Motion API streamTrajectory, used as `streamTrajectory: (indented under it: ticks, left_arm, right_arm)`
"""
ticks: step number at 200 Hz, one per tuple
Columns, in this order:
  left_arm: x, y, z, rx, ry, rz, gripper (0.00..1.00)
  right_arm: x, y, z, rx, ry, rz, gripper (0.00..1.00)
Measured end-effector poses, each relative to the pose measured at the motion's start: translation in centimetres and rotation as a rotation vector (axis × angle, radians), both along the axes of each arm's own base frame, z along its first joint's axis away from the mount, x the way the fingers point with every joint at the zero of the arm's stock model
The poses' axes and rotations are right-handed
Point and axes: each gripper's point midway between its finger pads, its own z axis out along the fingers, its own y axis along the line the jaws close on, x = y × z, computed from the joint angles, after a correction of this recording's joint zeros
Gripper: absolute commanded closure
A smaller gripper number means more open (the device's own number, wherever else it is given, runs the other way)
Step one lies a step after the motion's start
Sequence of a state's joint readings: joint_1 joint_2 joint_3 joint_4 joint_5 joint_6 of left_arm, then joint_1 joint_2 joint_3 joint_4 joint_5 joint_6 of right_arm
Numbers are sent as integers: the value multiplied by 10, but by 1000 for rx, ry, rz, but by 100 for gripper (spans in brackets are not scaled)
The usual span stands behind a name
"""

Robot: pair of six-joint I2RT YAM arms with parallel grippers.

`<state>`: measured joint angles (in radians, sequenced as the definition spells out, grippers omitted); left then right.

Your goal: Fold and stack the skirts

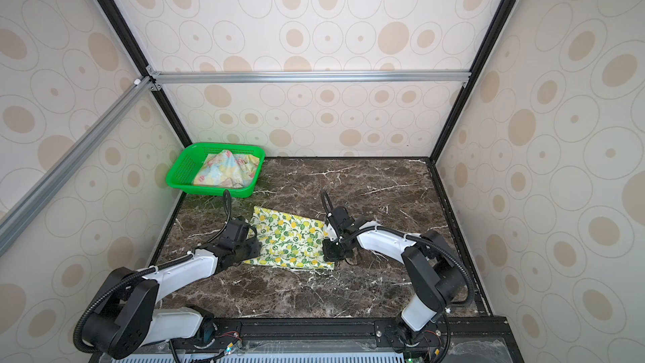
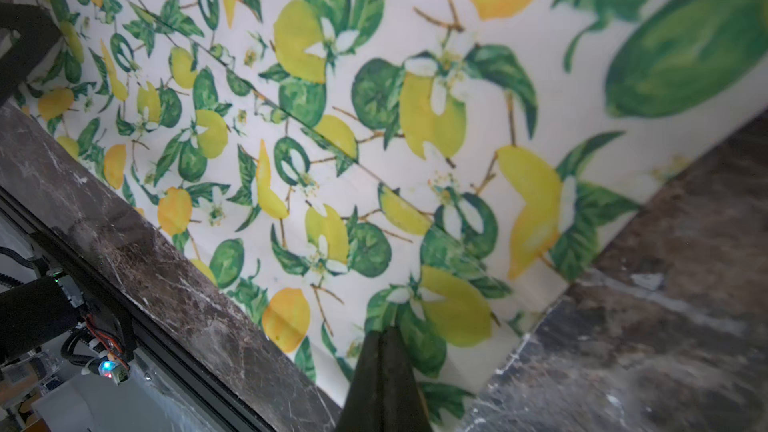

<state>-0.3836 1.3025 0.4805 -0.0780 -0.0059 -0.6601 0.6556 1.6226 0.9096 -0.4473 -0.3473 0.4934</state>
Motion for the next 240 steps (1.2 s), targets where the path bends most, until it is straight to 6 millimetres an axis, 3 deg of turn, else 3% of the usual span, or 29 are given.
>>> streamTrajectory:
  ticks: [103,139,180,240]
  left_arm:
    - [-13,3,-1,-25,-15,28,57]
    - [-31,10,9,-2,13,24,56]
    - [-30,8,31,-28,-15,26,57]
    - [-50,0,9,-89,77,31,57]
  right_arm:
    - [-11,-12,-17,-43,37,-20,100]
    - [-11,-15,0,-64,19,-2,100]
    - [-3,0,24,-30,-23,31,100]
    - [-17,6,22,-24,7,58,100]
